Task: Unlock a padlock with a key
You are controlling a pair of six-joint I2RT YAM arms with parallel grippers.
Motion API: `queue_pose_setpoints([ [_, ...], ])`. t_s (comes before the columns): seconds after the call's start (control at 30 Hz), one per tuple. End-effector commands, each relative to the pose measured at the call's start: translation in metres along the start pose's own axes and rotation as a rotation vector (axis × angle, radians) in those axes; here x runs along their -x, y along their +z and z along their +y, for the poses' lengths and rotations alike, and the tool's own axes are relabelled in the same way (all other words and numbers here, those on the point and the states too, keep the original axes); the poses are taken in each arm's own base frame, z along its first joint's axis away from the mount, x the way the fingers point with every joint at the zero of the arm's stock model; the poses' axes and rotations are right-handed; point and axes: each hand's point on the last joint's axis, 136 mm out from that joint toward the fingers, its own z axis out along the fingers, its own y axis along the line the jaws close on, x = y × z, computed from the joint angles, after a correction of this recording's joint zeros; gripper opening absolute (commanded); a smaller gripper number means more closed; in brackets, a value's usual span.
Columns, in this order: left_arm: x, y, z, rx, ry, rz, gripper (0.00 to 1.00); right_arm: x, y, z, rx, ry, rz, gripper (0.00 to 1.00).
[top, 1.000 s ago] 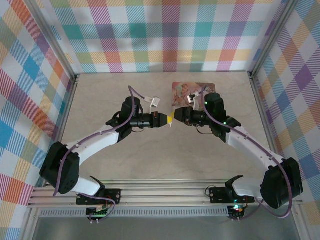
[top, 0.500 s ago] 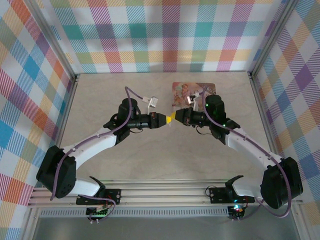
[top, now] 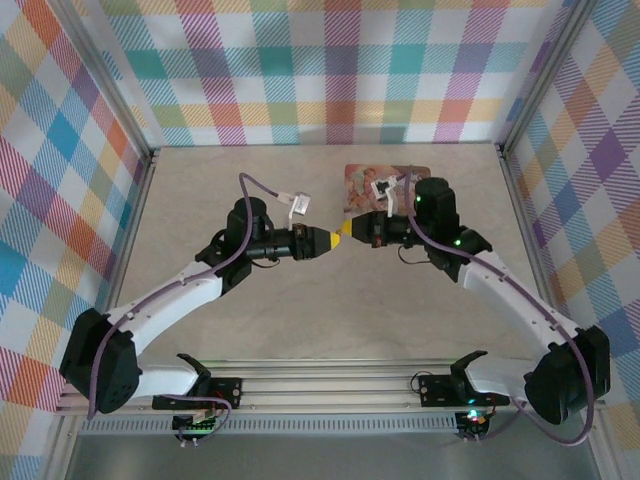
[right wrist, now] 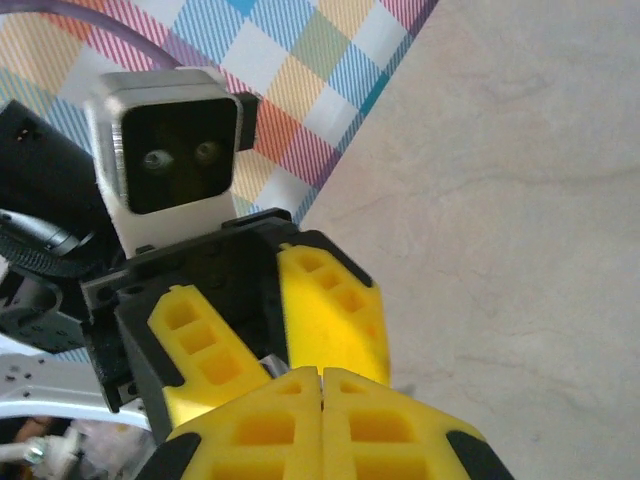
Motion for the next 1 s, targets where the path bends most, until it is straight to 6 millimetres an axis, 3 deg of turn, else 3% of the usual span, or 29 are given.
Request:
queue_pose_setpoints([
  [0.0, 0.013, -0.016, -0.011, 0.049, 0.072, -0.064, 0.53, -0.001, -0.013, 0.015, -0.005, -0.176, 0.065, 0.0],
  [0.17, 0.009, -0.029, -0.021, 0.047, 0.156, -0.062, 0.62, 0.002, -0.02, 0.031, 0.073, -0.236, 0.106, 0.0],
  [0.47, 0.01, -0.02, -0.057, -0.199, 0.124, -0.03, 0.46, 0.0, -0.024, 0.049, 0.195, -0.298, 0.134, 0.0],
  [0.97, 0.013, -0.014, -0.056, -0.226, 0.11, -0.051, 0.35, 0.005, -0.024, 0.048, 0.198, -0.283, 0.095, 0.0],
])
